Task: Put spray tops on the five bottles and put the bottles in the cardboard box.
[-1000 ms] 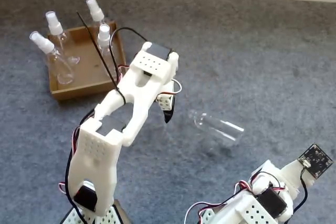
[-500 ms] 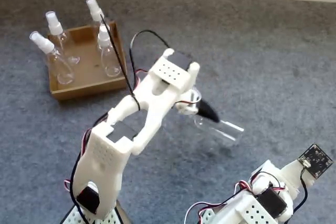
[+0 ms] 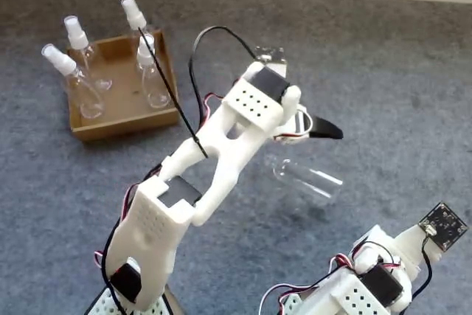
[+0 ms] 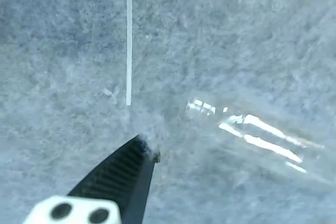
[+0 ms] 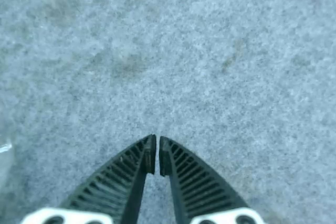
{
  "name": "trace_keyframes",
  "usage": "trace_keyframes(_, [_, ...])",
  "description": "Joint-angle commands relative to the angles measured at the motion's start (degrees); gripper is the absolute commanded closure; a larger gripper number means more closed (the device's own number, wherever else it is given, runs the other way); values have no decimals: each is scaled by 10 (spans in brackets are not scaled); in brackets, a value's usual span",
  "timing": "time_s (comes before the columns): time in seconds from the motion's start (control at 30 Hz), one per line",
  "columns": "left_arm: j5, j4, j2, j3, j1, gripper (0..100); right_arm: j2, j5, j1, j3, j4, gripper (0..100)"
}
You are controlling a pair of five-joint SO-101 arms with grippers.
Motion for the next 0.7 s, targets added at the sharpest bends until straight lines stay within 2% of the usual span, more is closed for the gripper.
trace_keyframes(0.0, [34,-24,12,-37,2,380,-7,-2,7,67,2,987])
trace_keyframes(0.37, [37,11,113,-221,11,380,-7,-2,7,67,2,987])
trace_keyframes(0.67, [37,0,208,-246,32,380,-7,-2,7,67,2,987])
